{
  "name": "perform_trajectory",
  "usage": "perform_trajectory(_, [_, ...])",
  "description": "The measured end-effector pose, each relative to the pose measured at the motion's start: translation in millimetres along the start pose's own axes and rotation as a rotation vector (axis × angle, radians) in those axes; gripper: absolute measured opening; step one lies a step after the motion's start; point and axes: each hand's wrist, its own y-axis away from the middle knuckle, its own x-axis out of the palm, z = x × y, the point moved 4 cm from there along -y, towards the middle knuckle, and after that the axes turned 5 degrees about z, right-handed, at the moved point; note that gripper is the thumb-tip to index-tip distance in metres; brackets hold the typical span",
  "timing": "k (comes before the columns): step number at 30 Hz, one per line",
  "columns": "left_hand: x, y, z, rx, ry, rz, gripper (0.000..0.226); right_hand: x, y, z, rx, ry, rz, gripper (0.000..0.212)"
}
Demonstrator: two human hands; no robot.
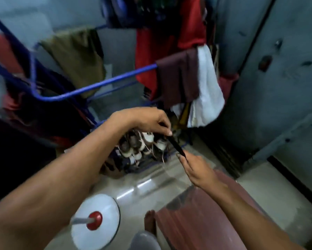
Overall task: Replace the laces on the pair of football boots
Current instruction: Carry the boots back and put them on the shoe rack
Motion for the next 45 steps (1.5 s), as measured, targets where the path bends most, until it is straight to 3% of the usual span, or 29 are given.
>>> perform_trajectory(8, [-133.6, 61.2, 59.0, -0.011, -0.118, -0.250, 0.023, -61.6, -98.4, 103.0, -0.194, -0.059, -0.185, 0.031])
perform_trajectory(13, [-166.7, 53.3, 106.4, -0.044, -0.162, -0.387, 0.023, -70.4, -150.9, 126.4, -0.150, -0.053, -0.233, 0.030])
perform_trajectory(22, [-143.3, 21.1, 200.9, -0.161, 0.161, -0.615, 0.020, -68.0, -223.8, 140.8, 0.066, 0.036, -0.166, 0.043])
perform_trajectory(25, [-136.0, 1.6, 206.6, -0.173, 0.186, -0.514, 0.027, -64.8, -233.8, 132.8, 0.130, 0.028, -0.144, 0.043])
perform_trajectory(27, [-135.1, -3.5, 209.3, -0.200, 0.126, -0.475, 0.018, -62.3, -237.1, 131.2, 0.135, 0.034, -0.132, 0.043])
perform_trajectory(31, [-137.7, 5.2, 192.6, -0.023, 0.100, -0.745, 0.028, -61.4, -246.6, 129.4, 0.136, 0.038, -0.112, 0.041])
perform_trajectory(33, [-127.1, 7.4, 179.3, 0.037, 0.051, -0.744, 0.027, -61.8, -248.4, 126.7, 0.148, 0.029, -0.088, 0.041])
perform_trajectory(37, [-111.3, 7.9, 178.2, -0.015, 0.055, -0.845, 0.034, -60.8, -241.4, 117.1, 0.195, 0.017, -0.063, 0.038])
perform_trajectory(41, [-111.2, 9.4, 174.3, -0.036, 0.043, -0.882, 0.035, -58.8, -241.5, 101.6, 0.250, -0.076, -0.187, 0.061])
perform_trajectory(45, [-110.9, 9.1, 176.6, -0.068, 0.132, -0.881, 0.032, -57.8, -262.3, 112.6, 0.125, -0.366, -0.231, 0.087])
